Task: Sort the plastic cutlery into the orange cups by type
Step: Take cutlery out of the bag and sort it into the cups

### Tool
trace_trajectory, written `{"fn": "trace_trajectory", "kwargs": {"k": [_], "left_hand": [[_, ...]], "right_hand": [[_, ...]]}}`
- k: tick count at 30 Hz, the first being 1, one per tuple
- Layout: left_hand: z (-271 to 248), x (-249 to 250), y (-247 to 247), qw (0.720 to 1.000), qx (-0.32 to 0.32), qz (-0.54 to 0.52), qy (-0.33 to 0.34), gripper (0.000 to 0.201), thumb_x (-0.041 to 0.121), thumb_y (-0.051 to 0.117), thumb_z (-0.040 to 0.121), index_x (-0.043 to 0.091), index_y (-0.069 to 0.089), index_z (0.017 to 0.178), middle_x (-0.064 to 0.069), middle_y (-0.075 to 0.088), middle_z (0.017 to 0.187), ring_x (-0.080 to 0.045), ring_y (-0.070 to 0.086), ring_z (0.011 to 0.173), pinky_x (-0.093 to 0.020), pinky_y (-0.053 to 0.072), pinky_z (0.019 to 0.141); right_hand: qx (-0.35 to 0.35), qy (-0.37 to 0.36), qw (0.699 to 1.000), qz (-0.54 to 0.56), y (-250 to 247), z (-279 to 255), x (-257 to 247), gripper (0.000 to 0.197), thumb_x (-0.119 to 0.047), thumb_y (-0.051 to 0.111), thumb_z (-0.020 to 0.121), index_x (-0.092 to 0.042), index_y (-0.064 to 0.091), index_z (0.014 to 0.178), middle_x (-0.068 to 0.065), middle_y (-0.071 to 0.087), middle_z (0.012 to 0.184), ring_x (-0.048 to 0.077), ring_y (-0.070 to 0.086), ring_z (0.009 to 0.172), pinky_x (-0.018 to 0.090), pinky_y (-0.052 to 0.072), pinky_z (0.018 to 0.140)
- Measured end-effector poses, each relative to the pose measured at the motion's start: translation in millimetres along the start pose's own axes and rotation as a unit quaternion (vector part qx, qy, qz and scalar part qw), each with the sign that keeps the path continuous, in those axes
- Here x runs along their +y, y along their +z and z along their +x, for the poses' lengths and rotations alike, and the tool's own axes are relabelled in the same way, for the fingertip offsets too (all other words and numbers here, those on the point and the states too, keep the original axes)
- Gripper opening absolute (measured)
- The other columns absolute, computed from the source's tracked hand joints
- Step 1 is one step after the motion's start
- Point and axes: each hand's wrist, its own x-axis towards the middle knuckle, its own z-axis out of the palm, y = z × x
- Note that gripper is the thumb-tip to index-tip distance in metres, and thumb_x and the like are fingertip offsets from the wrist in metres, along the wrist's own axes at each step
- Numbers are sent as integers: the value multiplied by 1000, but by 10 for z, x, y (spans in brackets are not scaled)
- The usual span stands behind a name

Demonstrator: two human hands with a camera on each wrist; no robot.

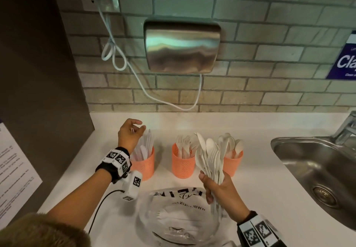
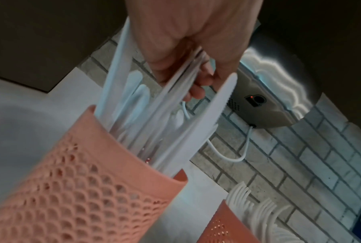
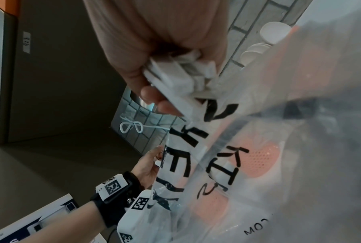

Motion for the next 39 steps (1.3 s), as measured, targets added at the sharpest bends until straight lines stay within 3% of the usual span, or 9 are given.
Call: {"fn": "trace_trajectory", "kwargs": {"k": [4, 10, 18, 24, 28, 30, 33, 36, 39], "left_hand": [[-31, 0, 4, 997, 6, 54, 57, 16, 5, 61, 85, 16, 54, 94, -1, 51, 62, -10, 48, 59, -5, 36, 60], [-86, -107, 54, 941, -104, 293, 135, 32, 16, 35, 99, -1, 62, 107, -20, 57, 107, -34, 54, 99, -35, 42, 86], [-96, 58, 35, 901, -153, 390, 114, 52, 36, 29, 100, 0, 39, 136, -18, 42, 142, -31, 27, 137, -38, 25, 112], [-151, 39, 25, 874, -213, 431, 75, 58, 47, 21, 97, 0, 51, 112, -17, 55, 119, -32, 54, 104, -38, 40, 93], [-198, 128, -19, 854, -225, 459, 96, 64, 51, 22, 96, 3, 37, 136, -20, 39, 143, -32, 39, 130, -42, 27, 110], [-271, 283, -64, 879, -182, 408, 168, 71, 55, 19, 92, 5, 39, 138, -18, 39, 145, -28, 33, 136, -40, 16, 115], [-564, 645, -87, 951, -114, 191, 214, 49, 42, 33, 94, 8, 61, 115, -10, 62, 117, -24, 56, 112, -31, 38, 100], [-985, 955, -29, 972, -199, 38, 115, 21, 20, 47, 95, 20, 66, 86, -1, 67, 95, -10, 61, 92, -18, 44, 79], [-1408, 1015, 123, 947, -315, 37, 58, 30, 31, 48, 93, 15, 66, 75, -9, 67, 83, -15, 60, 79, -22, 43, 73]], "right_hand": [[14, -13, 1000, -1, 38, 45, 8, 49, -20, 60, 88, -3, 40, 129, -4, 47, 40, 13, 41, 34, 21, 44, 46], [8, -36, 999, 2, 136, 24, -125, 21, -13, 58, 89, -7, 53, 109, -6, 46, 41, 11, 41, 33, 24, 43, 42], [-2, -34, 999, 36, 173, -28, -163, 10, -11, 57, 90, -7, 55, 99, -4, 44, 43, 13, 41, 34, 27, 43, 43], [-21, -3, 993, 113, 194, -103, -204, 11, -10, 56, 90, -2, 54, 97, 0, 44, 48, 12, 39, 34, 24, 41, 40], [-41, 2, 990, 137, 187, -157, -237, 6, -11, 54, 90, -7, 55, 95, 2, 44, 49, 12, 39, 35, 24, 42, 40], [-46, 7, 987, 155, 181, -175, -246, 8, -13, 56, 90, -8, 54, 96, 1, 44, 49, 11, 39, 35, 24, 42, 40], [-66, 26, 977, 200, 182, -202, -278, 10, -16, 57, 89, -9, 52, 95, 1, 45, 49, 10, 38, 34, 24, 42, 39], [-83, 50, 967, 236, 213, -218, -311, 11, -16, 53, 89, -7, 48, 95, 1, 44, 49, 10, 38, 33, 24, 43, 39], [-89, 50, 962, 255, 255, -237, -332, 8, -17, 51, 91, -10, 53, 95, 2, 44, 51, 10, 39, 35, 24, 44, 39]]}}
